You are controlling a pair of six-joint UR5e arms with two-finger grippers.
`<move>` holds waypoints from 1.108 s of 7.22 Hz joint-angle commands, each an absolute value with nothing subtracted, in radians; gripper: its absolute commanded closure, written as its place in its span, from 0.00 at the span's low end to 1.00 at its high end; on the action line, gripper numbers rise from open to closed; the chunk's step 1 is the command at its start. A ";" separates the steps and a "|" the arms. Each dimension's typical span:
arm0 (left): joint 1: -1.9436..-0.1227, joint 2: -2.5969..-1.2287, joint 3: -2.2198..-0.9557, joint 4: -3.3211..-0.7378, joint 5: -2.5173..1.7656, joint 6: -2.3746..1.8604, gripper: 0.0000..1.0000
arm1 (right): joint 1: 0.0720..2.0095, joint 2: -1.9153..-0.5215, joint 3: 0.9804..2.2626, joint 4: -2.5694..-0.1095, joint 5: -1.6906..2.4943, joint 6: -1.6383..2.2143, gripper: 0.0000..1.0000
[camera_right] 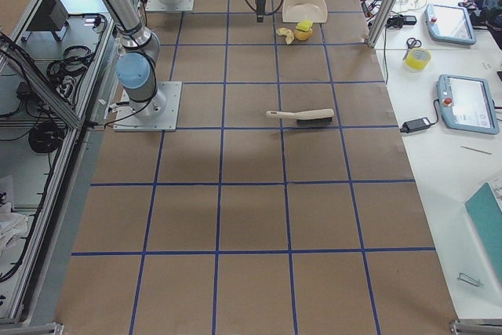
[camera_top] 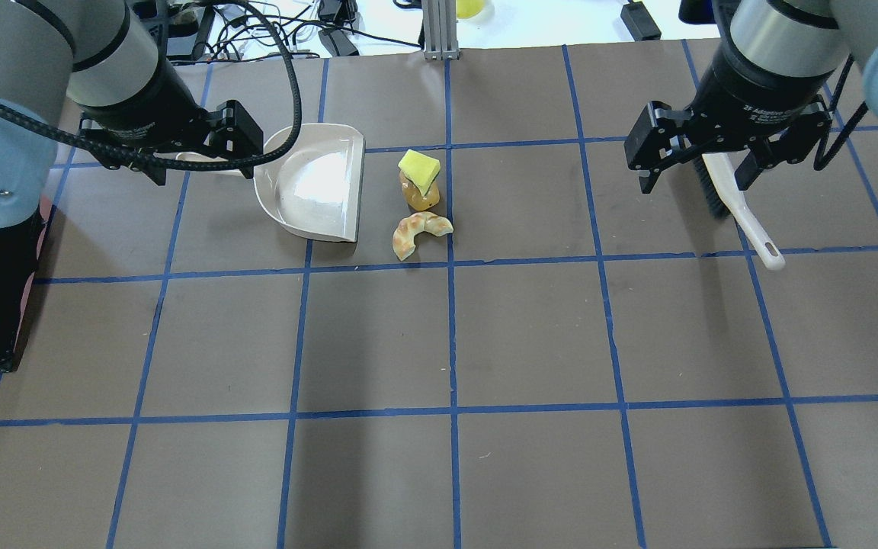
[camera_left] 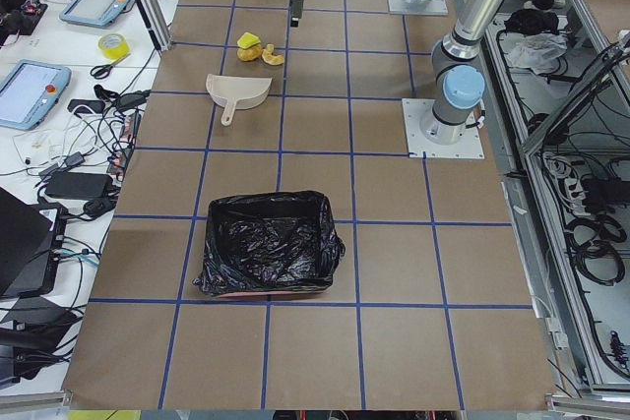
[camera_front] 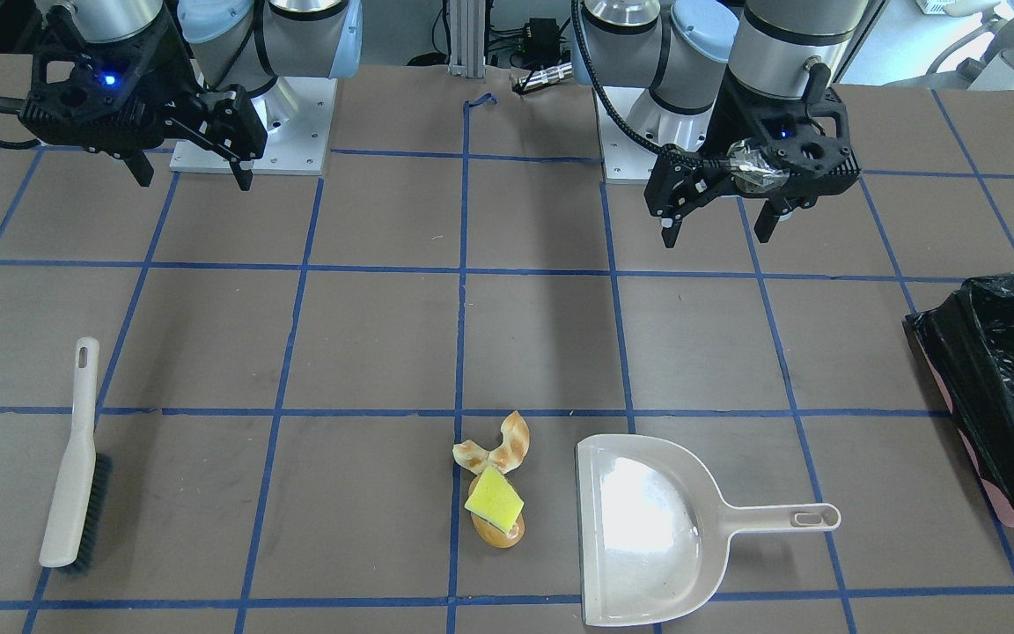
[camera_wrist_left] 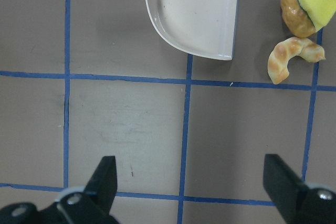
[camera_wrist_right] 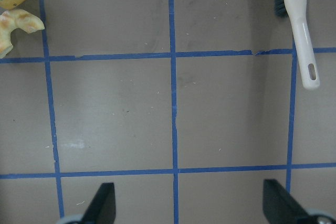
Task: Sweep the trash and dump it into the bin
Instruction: 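Lower the left gripper to the white dustpan while the right descends to the brush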
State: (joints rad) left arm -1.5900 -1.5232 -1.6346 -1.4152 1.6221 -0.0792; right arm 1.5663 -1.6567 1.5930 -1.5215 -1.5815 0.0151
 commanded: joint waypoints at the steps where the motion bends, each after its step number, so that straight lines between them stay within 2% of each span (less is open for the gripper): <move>1: -1.591 -1.522 -1.635 -1.414 1.614 -0.092 0.00 | 1.565 -1.658 1.594 -1.526 -1.586 0.020 0.00; 4: -1.586 -1.525 -1.678 -1.396 1.618 -0.038 0.00 | 1.560 -1.658 1.598 -1.528 -1.610 0.008 0.00; 8: -1.464 -1.555 -1.681 -1.342 1.609 0.635 0.00 | 1.343 -1.646 1.667 -1.569 -1.668 -0.163 0.00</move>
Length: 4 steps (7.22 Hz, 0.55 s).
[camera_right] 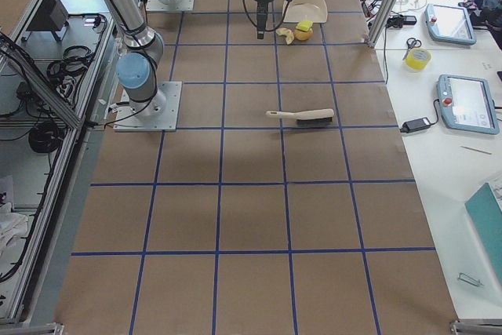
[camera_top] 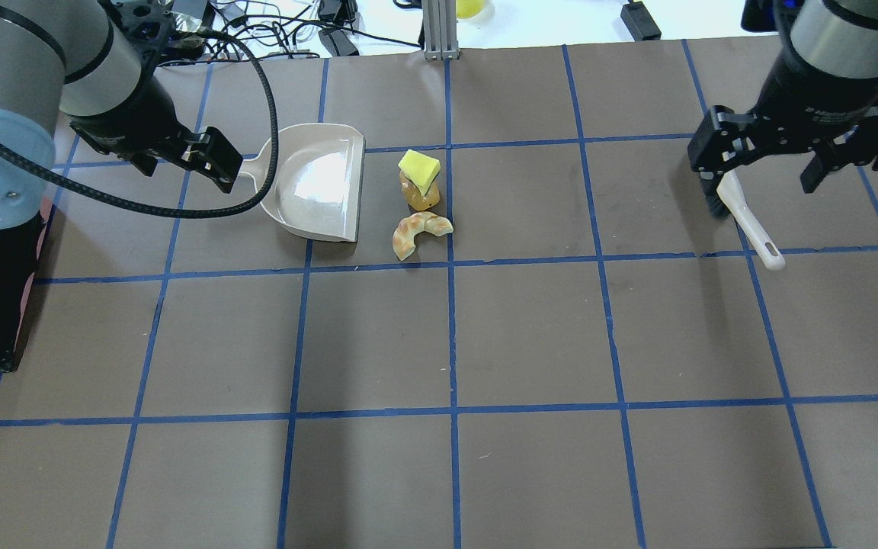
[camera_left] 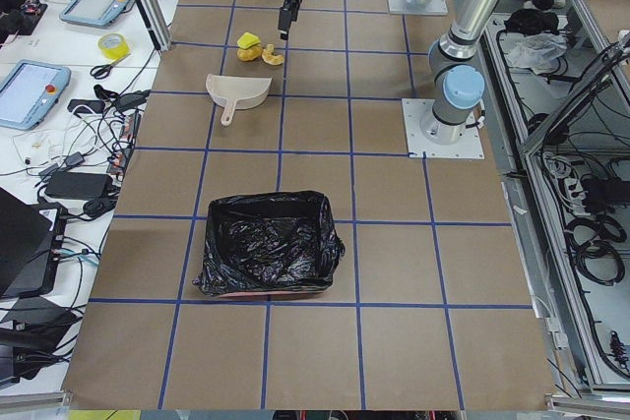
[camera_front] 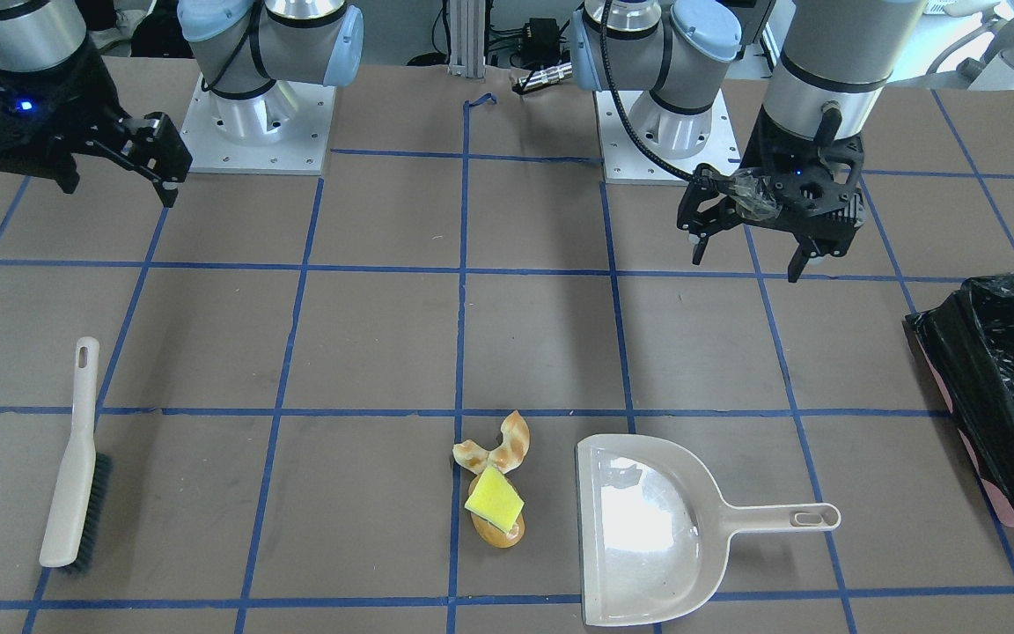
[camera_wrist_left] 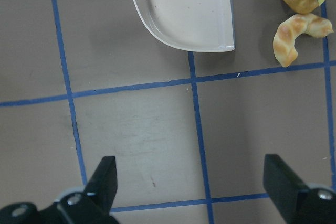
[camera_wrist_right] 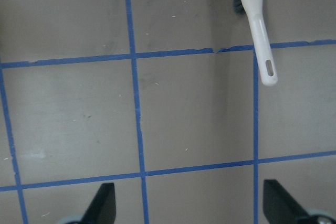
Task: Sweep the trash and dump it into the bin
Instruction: 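Lower the left gripper to the white dustpan while the right descends to the brush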
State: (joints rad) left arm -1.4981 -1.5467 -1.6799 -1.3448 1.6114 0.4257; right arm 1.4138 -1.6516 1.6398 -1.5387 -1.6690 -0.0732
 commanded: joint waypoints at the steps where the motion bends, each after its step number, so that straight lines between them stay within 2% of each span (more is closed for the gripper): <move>1: -1.456 -1.580 -1.675 -1.335 1.612 0.845 0.00 | 1.301 -1.628 1.727 -1.663 -1.675 -0.243 0.00; 2: -1.451 -1.613 -1.680 -1.300 1.611 0.997 0.00 | 1.264 -1.599 1.780 -1.765 -1.669 -0.311 0.00; 4: -1.451 -1.670 -1.672 -1.272 1.609 1.179 0.00 | 1.223 -1.505 1.799 -1.880 -1.666 -0.449 0.00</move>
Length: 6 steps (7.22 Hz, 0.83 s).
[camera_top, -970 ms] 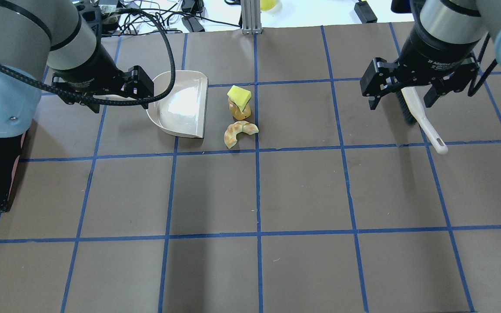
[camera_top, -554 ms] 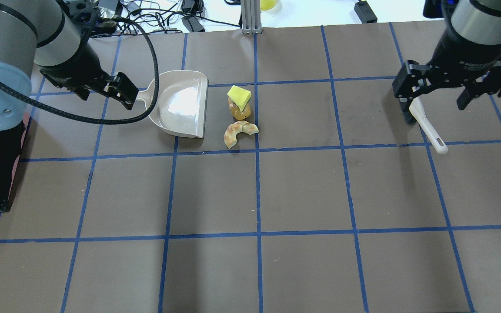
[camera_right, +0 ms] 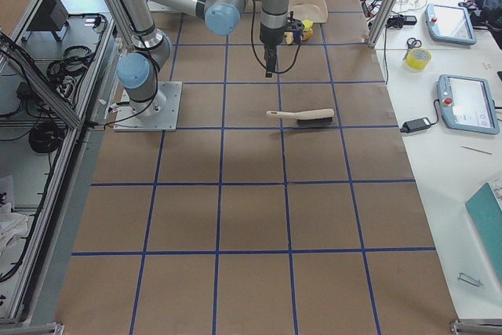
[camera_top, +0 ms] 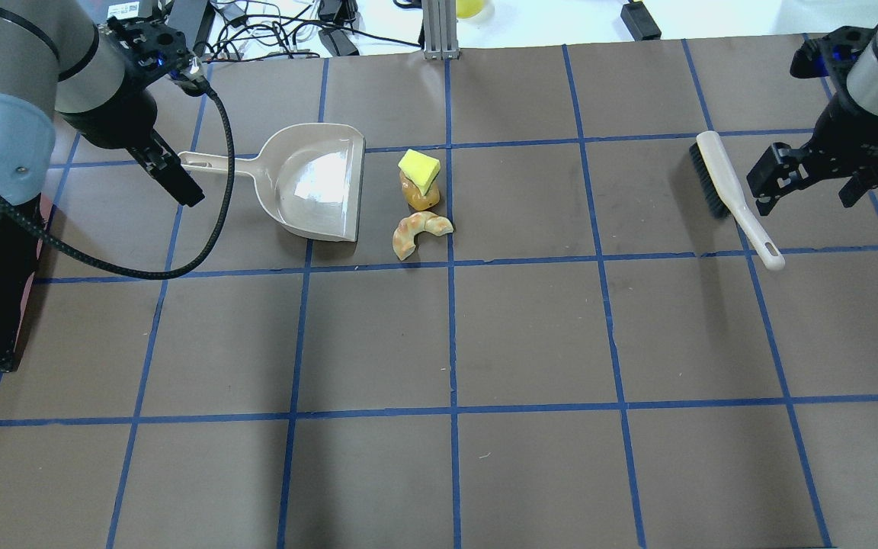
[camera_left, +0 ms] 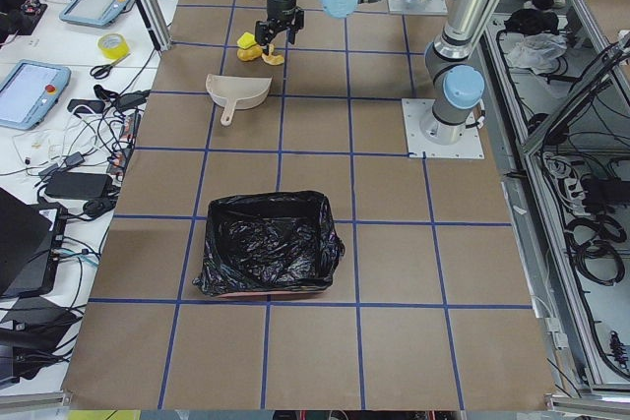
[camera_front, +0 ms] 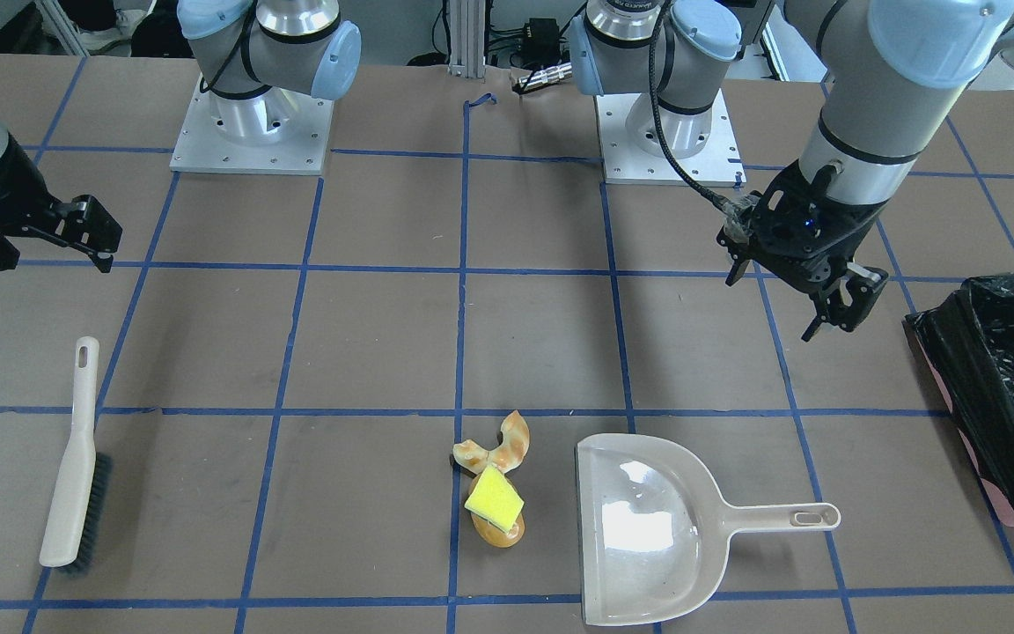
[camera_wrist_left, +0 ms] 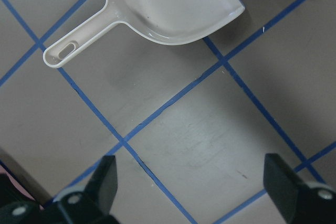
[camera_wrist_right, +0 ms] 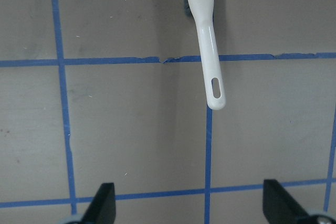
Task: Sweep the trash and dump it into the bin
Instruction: 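Lower the left gripper to the white dustpan while the right descends to the brush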
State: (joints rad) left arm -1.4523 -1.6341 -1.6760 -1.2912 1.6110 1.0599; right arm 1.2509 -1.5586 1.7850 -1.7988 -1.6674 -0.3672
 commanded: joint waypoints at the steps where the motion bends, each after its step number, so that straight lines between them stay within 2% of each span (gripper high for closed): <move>1: -1.451 -1.704 -1.672 -1.232 1.606 1.245 0.00 | 1.217 -1.459 1.801 -1.902 -1.657 -0.451 0.00; 4: -1.450 -1.785 -1.648 -1.151 1.603 1.506 0.02 | 1.215 -1.350 1.801 -2.022 -1.661 -0.554 0.00; 6: -1.451 -1.882 -1.558 -1.158 1.600 1.534 0.02 | 1.213 -1.292 1.801 -2.045 -1.661 -0.529 0.00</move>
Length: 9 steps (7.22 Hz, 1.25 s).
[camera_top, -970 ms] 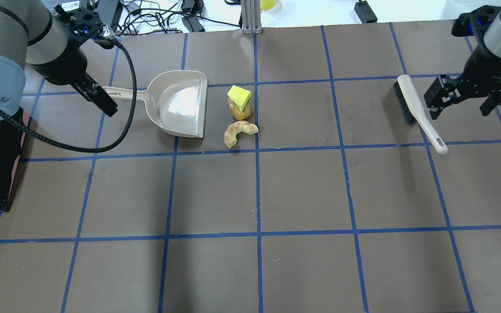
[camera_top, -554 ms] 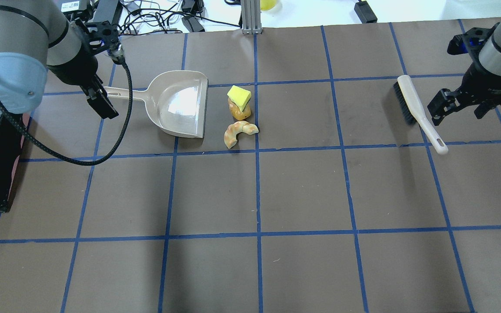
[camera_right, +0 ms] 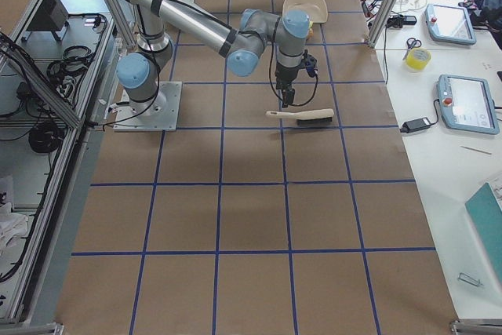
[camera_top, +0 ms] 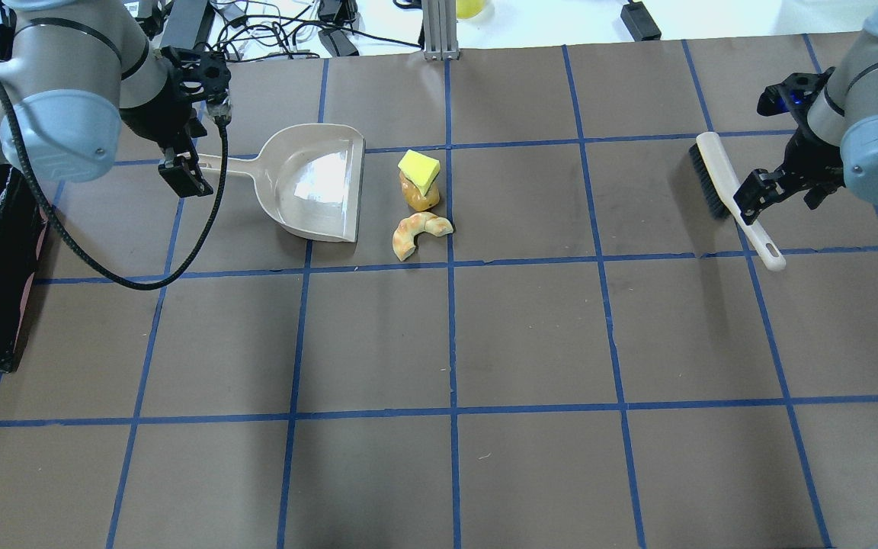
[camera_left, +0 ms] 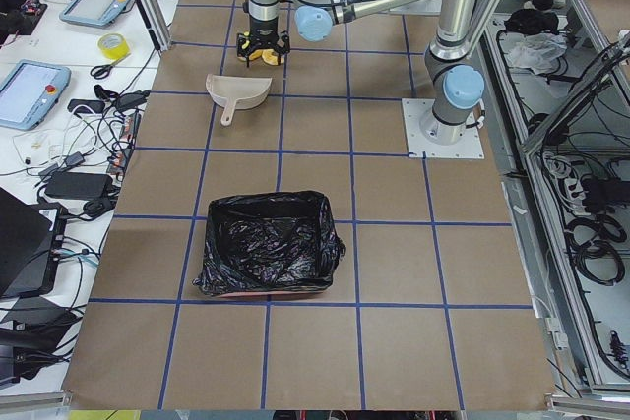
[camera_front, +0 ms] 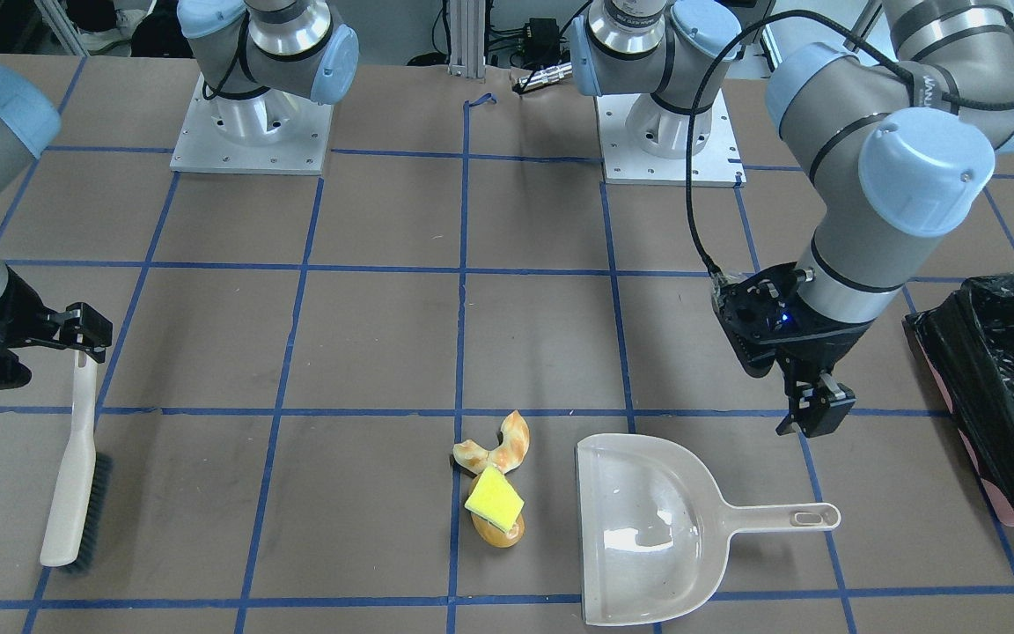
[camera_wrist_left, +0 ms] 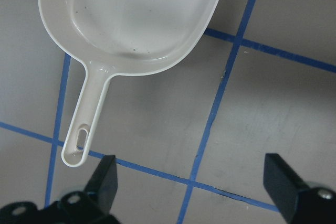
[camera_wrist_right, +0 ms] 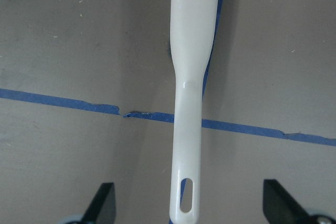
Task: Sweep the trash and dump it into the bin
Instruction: 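Lower the left gripper to the white dustpan while the right descends to the brush, then close the left gripper on the dustpan handle while the right grasps the brush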
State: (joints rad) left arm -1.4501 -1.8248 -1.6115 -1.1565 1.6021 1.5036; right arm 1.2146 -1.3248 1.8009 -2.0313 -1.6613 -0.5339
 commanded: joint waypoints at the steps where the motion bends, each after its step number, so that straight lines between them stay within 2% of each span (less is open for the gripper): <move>1: -1.451 -1.935 -1.516 -1.157 1.538 1.587 0.02 | 1.213 -1.275 1.801 -2.049 -1.661 -0.529 0.00; 4: -1.444 -2.074 -1.363 -1.158 1.517 1.736 0.02 | 1.152 -1.224 1.802 -2.043 -1.660 -0.532 0.00; 8: -1.378 -2.163 -1.344 -1.150 1.532 1.783 0.02 | 1.158 -1.223 1.812 -2.026 -1.658 -0.515 0.00; 9: -1.376 -2.163 -1.354 -1.152 1.534 1.763 0.02 | 1.161 -1.223 1.812 -2.026 -1.649 -0.515 0.05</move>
State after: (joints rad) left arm -1.3845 -2.1557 -1.3465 -1.1516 1.5294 1.7775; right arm 1.1583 -1.2233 1.8108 -2.0269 -1.6566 -0.5157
